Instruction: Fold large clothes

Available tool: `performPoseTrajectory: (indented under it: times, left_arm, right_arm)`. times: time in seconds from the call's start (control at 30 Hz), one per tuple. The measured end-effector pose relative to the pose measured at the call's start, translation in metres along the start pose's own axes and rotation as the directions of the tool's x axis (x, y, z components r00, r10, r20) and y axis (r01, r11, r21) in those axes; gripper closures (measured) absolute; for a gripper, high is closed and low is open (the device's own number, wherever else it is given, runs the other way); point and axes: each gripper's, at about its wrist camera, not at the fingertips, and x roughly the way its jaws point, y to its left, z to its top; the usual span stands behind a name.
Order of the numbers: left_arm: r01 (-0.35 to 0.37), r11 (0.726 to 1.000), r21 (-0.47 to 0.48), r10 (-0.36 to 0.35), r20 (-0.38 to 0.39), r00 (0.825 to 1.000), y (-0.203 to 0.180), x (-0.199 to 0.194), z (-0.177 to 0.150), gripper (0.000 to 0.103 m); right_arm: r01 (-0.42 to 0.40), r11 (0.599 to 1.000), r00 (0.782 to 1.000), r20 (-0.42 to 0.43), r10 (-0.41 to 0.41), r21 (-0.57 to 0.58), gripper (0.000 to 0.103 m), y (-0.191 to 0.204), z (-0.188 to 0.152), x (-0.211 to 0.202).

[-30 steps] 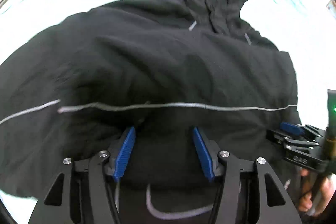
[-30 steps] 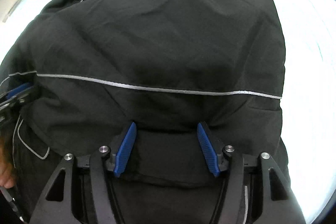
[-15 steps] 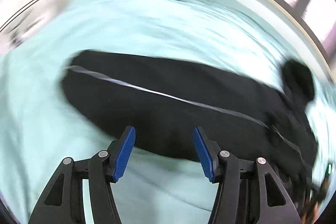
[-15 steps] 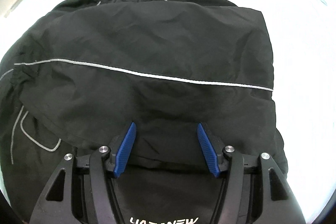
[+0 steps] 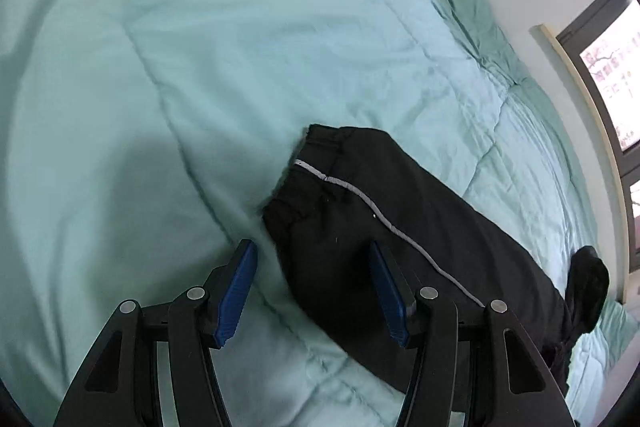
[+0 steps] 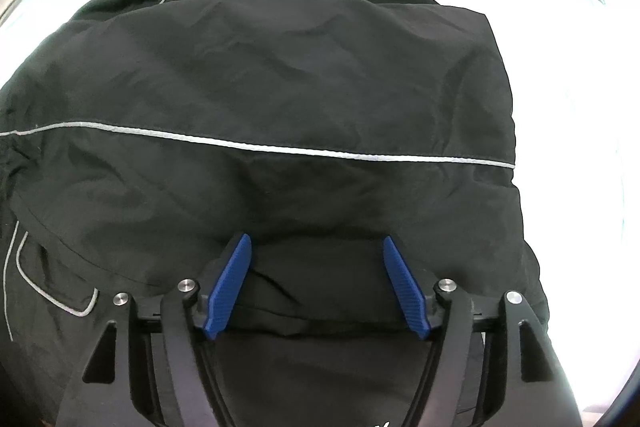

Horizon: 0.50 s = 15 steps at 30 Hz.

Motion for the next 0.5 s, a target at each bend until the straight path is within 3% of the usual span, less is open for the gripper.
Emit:
performPoseTrajectory:
  times: [0.07, 0.13, 0.2, 0.27, 0.4, 0.5]
  left_arm:
    - [0.021, 1.000, 0.003, -0.021, 0.005, 1.000, 0.004, 0.007, 0.006, 0.044]
    - [0.018, 0.999, 0.029, -0.019, 0.024, 1.000, -0.001, 0.004, 0.005, 0.050]
    - [0.002, 0.998, 0.056, -0.005, 0.050, 0.999, -0.006, -0.003, 0.003, 0.070]
    - [0.001, 0.998, 0.067, -0.007, 0.086, 0.996, -0.008, -0.014, -0.001, 0.076]
    - [0.030, 0.998, 0.054, -0.035, 0.109, 0.993, -0.006, -0.027, -0.005, 0.079]
    - [-0.006, 0.996, 0.087, -0.006, 0.132, 0.991, -0.015, -0.034, -0.007, 0.079]
  right_arm:
    - [0.000, 1.000, 1.000, -0.001, 0.000, -0.001, 0.031, -0.003, -0.002, 0.007]
    - [0.000, 1.000, 1.000, -0.004, 0.000, -0.003, 0.031, -0.004, -0.001, 0.005]
    - [-0.002, 1.000, 1.000, -0.006, 0.002, -0.005, 0.031, -0.007, 0.004, 0.003]
    - [-0.006, 1.000, 1.000, -0.008, 0.006, -0.005, 0.030, -0.009, 0.006, 0.000]
    - [-0.013, 1.000, 1.000, -0.009, 0.013, -0.002, 0.030, -0.009, 0.007, 0.031]
    - [-0.018, 1.000, 1.000, -0.010, 0.018, -0.001, 0.030, -0.010, 0.005, 0.039]
